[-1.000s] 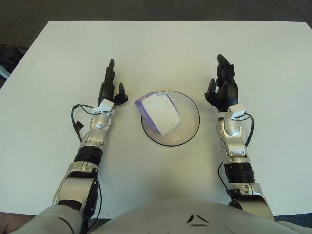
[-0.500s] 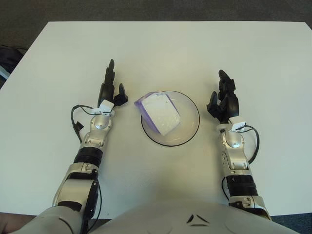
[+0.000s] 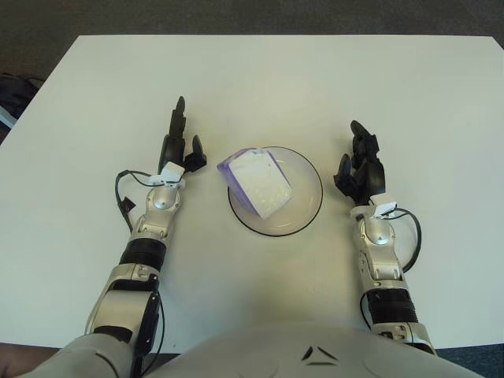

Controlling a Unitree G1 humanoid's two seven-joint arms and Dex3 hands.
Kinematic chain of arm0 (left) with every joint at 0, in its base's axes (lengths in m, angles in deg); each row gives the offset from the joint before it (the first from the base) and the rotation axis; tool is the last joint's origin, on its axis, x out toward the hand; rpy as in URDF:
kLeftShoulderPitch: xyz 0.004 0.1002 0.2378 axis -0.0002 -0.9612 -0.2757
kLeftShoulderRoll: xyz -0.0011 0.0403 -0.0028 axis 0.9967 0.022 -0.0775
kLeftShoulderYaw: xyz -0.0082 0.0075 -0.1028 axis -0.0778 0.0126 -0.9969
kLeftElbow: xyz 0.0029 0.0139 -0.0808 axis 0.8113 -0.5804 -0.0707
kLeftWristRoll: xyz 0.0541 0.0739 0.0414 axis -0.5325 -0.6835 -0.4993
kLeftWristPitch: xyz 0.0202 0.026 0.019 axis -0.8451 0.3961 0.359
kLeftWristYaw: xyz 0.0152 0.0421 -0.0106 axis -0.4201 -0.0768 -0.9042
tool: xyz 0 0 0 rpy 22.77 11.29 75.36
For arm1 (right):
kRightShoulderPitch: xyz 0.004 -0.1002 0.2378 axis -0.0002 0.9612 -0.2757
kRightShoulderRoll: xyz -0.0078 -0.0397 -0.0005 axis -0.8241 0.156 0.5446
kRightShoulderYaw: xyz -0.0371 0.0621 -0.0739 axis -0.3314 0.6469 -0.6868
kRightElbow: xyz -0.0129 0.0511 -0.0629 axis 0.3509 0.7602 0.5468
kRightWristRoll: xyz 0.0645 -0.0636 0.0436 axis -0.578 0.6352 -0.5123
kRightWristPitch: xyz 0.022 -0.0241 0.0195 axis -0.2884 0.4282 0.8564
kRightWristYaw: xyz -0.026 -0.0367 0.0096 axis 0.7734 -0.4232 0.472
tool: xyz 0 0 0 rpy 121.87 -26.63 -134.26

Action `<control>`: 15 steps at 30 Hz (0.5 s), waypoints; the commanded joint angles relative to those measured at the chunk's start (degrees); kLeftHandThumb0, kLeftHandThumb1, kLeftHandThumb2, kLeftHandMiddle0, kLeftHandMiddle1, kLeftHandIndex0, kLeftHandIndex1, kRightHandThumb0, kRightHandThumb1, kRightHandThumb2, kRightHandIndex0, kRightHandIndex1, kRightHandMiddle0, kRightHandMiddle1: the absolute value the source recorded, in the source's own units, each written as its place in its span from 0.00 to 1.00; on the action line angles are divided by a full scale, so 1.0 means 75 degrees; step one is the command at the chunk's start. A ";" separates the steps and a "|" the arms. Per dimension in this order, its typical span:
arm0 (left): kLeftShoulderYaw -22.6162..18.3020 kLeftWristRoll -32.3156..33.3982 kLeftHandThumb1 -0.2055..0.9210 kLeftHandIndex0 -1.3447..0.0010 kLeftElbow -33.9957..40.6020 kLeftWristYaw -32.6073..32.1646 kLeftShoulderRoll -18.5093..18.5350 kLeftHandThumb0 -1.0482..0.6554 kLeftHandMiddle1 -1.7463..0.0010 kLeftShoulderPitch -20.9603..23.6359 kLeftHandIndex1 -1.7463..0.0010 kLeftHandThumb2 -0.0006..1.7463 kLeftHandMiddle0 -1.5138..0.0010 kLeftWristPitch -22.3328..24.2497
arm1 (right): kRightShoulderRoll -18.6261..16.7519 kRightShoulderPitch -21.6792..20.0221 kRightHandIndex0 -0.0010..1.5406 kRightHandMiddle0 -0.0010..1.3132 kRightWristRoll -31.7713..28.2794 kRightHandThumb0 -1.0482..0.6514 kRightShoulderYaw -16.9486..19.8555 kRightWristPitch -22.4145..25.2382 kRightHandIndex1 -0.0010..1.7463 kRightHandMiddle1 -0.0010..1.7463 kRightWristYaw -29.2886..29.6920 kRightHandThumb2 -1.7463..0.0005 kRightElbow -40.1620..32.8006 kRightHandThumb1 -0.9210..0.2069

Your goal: Put the tissue paper into the plate.

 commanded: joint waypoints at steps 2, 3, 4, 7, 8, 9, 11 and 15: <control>0.0163 0.0004 1.00 1.00 -0.0562 0.0091 -0.0374 0.12 1.00 -0.1054 0.89 0.65 0.96 0.0307 | -0.0049 0.0430 0.15 0.00 -0.0145 0.26 0.0006 0.0493 0.04 0.33 -0.0043 0.55 -0.0099 0.00; 0.0165 0.0004 1.00 1.00 -0.0549 0.0093 -0.0375 0.12 1.00 -0.1059 0.89 0.65 0.96 0.0313 | -0.0057 0.0455 0.15 0.00 -0.0149 0.26 0.0012 0.0568 0.04 0.33 -0.0042 0.56 -0.0137 0.00; 0.0166 0.0007 1.00 1.00 -0.0537 0.0100 -0.0375 0.12 1.00 -0.1064 0.89 0.65 0.96 0.0320 | -0.0064 0.0476 0.16 0.00 -0.0151 0.26 0.0021 0.0640 0.04 0.34 -0.0037 0.56 -0.0162 0.00; 0.0166 0.0015 1.00 1.00 -0.0510 0.0116 -0.0377 0.12 1.00 -0.1074 0.89 0.65 0.96 0.0340 | -0.0070 0.0503 0.16 0.00 -0.0155 0.27 0.0045 0.0767 0.04 0.34 -0.0030 0.56 -0.0196 0.00; 0.0166 0.0022 1.00 1.00 -0.0497 0.0128 -0.0378 0.12 0.99 -0.1079 0.90 0.65 0.96 0.0354 | -0.0075 0.0502 0.16 0.00 -0.0153 0.27 0.0062 0.0827 0.04 0.34 -0.0013 0.56 -0.0188 0.00; 0.0166 0.0026 1.00 1.00 -0.0485 0.0135 -0.0380 0.12 0.99 -0.1083 0.90 0.65 0.96 0.0366 | -0.0079 0.0503 0.16 0.00 -0.0152 0.28 0.0075 0.0873 0.04 0.34 -0.0003 0.56 -0.0187 0.00; 0.0168 0.0024 1.00 1.00 -0.0466 0.0137 -0.0384 0.12 0.99 -0.1090 0.90 0.65 0.96 0.0381 | -0.0103 0.0500 0.16 0.00 -0.0136 0.28 0.0104 0.0984 0.04 0.35 0.0050 0.58 -0.0175 0.00; 0.0168 0.0003 1.00 1.00 -0.0445 0.0103 -0.0399 0.12 1.00 -0.1108 0.90 0.66 0.96 0.0356 | -0.0165 0.0507 0.17 0.00 -0.0122 0.30 0.0138 0.1114 0.04 0.35 0.0126 0.61 -0.0163 0.01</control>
